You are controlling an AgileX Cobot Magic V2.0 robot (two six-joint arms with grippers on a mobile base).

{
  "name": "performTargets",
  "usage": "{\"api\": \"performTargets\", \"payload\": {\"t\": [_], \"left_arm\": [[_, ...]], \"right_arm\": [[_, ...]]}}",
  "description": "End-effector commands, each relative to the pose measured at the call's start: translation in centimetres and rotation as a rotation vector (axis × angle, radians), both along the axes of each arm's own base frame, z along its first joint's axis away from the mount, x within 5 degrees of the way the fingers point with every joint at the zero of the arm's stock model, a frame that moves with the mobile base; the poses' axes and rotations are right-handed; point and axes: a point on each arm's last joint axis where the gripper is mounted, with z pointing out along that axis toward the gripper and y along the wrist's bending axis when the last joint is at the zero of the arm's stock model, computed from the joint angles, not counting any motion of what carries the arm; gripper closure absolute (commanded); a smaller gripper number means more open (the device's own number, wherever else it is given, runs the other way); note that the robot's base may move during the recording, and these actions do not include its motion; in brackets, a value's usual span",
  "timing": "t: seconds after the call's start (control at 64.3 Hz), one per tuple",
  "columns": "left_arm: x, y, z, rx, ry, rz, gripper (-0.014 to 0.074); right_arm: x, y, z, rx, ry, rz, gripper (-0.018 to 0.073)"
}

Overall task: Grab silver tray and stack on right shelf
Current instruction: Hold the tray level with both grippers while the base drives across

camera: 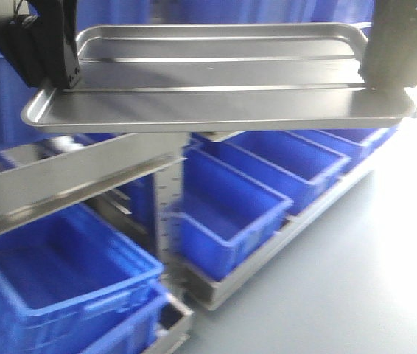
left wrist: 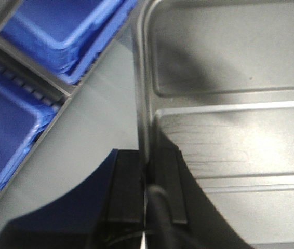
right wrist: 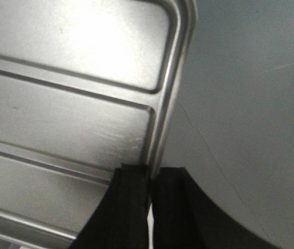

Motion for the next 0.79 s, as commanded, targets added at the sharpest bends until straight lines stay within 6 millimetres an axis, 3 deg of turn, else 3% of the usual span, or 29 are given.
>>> {"api": "performTargets", "payload": {"t": [0.0, 0.777], "left_arm": [[-0.67, 0.07, 1.92, -0.04, -0.065, -0.049, 0.0697], [-0.67, 0.07, 1.92, -0.04, -0.065, -0.049, 0.0697]], "right_arm": [[-0.01, -0.09, 2.13, 0.047, -0.124, 0.031, 0.0503], [-0.01, -0.09, 2.13, 0.047, -0.124, 0.031, 0.0503]]}}
